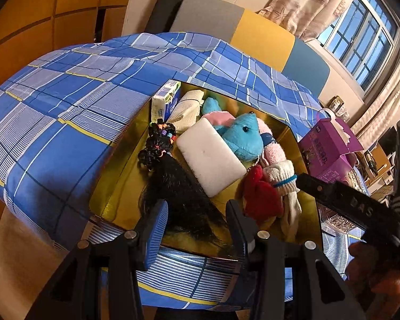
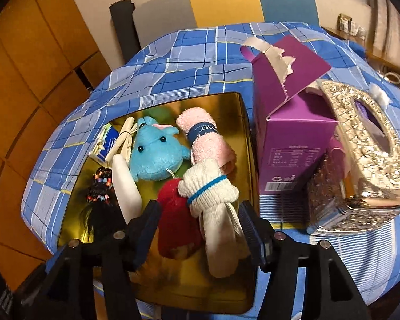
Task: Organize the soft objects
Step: 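Carry the white mitten into the gold tray and open the right gripper, then move both grippers away from the tray back over the bed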
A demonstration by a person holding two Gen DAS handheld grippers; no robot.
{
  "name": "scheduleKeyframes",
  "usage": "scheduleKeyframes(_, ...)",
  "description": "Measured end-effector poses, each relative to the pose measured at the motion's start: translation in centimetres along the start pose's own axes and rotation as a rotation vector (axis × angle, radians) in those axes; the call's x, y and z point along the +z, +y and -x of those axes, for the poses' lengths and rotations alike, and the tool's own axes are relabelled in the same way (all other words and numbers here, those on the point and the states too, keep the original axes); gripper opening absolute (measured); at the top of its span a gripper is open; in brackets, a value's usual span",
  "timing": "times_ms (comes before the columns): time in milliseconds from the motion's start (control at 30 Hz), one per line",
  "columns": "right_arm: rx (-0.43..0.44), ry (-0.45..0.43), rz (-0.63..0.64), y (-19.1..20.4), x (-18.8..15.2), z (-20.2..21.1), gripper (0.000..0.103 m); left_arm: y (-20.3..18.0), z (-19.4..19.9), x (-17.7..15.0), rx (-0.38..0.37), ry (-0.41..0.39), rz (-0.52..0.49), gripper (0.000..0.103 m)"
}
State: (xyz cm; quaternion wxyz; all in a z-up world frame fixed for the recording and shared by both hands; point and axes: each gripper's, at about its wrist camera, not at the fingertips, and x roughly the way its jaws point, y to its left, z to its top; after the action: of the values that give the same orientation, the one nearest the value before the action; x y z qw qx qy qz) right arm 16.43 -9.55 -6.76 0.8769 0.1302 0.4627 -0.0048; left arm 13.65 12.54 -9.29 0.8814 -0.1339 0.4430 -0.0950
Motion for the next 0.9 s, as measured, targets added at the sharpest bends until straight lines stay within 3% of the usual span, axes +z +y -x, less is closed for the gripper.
scheduleKeyframes(467, 0.103, 0.039, 0.132, 2.0, -1.1, 0.5, 0.058, -0.1, 0.4, 0.4, 0.013, -0.007, 0.006, 0.045)
scheduleKeyframes(700, 0.108, -0.066, 0.210, 1.0, -0.2, 5.0, 0.059, -1.7, -0.1, 0.7, -0.028, 0.011, -0.006, 0.045)
scheduleKeyframes(900, 0.073, -0.121, 0.176, -2.7, 1.5, 7.7, 0.059, -4.2, -0.6, 0.6, -0.048, 0.032, -0.039, 0.045)
